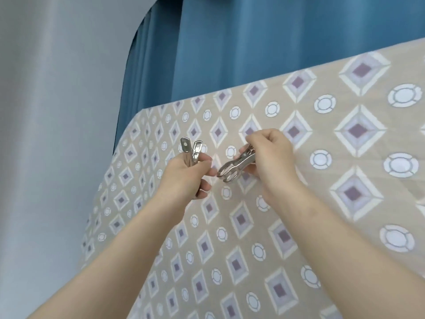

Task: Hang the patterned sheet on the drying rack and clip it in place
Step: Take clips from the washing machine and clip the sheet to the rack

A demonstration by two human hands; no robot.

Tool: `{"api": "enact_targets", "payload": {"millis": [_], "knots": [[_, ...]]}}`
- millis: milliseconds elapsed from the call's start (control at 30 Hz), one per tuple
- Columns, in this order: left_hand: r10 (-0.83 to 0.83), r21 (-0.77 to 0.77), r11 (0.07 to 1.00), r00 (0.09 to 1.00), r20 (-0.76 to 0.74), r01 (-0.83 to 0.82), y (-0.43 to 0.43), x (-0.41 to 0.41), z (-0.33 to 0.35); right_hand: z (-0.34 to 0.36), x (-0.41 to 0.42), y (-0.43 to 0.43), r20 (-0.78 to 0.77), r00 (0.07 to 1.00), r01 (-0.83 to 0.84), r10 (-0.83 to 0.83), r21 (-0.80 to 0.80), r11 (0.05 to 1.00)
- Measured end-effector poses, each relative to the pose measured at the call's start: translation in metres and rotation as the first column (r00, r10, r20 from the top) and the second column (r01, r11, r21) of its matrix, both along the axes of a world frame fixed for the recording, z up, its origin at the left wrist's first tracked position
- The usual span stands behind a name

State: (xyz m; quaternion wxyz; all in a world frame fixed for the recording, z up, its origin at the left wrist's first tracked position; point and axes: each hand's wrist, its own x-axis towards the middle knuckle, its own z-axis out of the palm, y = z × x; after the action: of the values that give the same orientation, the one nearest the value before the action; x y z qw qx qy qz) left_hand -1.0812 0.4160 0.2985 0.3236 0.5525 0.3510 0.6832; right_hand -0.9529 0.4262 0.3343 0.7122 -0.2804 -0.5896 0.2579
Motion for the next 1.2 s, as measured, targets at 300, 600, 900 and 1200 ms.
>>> {"api": "enact_targets", "payload": {"millis": [300, 600, 900, 1200], "knots": [[0.053, 0.023, 0.998, 0.986, -0.160, -0.050, 0.114, -0.172, 0.002, 0.004, -0.157, 0.106, -0.002, 0.998, 0.070, -0.070, 0.014, 0.997], [0.121, 0.035, 0.993, 0.972, -0.201, -0.116, 0.197, -0.261, 0.007, 0.003, -0.238, 0.185, 0.039, 0.992, 0.119, -0.118, -0.030, 0.992], [0.343, 0.156, 0.938, 0.898, -0.275, -0.310, 0.270, -0.304, 0.015, 0.013, -0.278, 0.240, 0.084, 0.989, 0.122, -0.122, 0.005, 0.993], [0.298, 0.096, 0.954, 0.846, -0.443, -0.286, 0.336, -0.343, 0.023, 0.019, -0.317, 0.262, 0.104, 0.963, 0.251, -0.249, -0.002, 0.968]]}}
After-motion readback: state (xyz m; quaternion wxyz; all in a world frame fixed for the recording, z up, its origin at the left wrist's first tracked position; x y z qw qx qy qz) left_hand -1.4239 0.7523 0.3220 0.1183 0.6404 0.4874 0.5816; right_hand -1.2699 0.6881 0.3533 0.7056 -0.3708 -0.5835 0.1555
